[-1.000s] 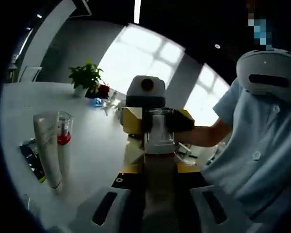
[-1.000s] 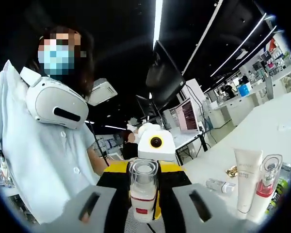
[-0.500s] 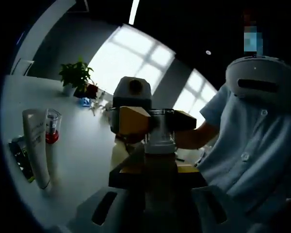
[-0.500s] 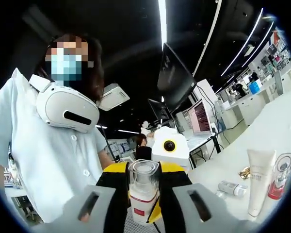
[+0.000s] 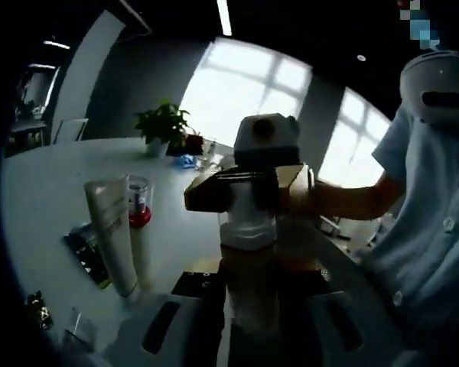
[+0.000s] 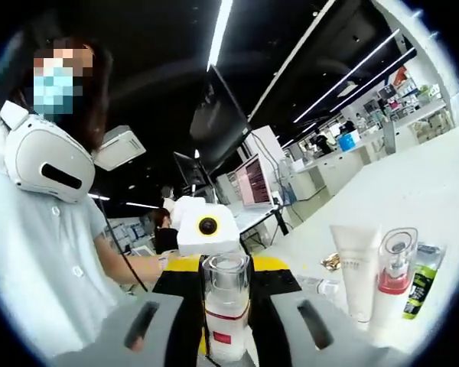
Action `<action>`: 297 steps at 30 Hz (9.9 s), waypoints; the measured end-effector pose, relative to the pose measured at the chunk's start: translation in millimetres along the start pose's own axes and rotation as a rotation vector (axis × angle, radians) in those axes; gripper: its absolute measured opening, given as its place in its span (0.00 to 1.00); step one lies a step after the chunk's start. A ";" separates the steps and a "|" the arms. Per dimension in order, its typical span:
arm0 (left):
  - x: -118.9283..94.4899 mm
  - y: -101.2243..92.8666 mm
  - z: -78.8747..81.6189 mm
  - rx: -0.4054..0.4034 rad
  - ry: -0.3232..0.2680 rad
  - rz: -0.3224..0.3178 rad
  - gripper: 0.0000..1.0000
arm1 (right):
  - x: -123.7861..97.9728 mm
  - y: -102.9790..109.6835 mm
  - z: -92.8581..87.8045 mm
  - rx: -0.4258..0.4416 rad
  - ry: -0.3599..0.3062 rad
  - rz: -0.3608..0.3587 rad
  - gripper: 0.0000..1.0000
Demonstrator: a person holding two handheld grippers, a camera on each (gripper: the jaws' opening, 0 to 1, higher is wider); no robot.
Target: Arrange the skincare products in the storage area until every visible bottle or jar stands upright without overlapping.
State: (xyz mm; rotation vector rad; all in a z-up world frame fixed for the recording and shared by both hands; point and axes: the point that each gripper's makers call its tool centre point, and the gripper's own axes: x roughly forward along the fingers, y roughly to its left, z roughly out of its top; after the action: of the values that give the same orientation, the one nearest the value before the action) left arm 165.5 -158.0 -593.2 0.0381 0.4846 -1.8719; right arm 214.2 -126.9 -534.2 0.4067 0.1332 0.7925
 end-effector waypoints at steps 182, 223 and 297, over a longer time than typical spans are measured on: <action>38.0 111.5 -73.3 0.119 0.330 0.389 0.04 | -69.1 -135.1 -115.1 -0.229 0.675 -0.441 0.14; -69.1 75.8 -21.3 0.120 0.382 0.489 0.48 | -78.0 -87.4 -38.3 -0.353 0.704 -0.496 0.70; -114.8 151.1 -69.8 0.090 0.522 0.498 0.91 | -74.1 -96.0 -25.9 -0.374 0.727 -0.525 0.61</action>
State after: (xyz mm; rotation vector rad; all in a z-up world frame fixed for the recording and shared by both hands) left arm 329.3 -71.5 -674.1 0.6617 0.6725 -1.3774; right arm 219.3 -232.5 -599.2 -0.2853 0.7274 0.3958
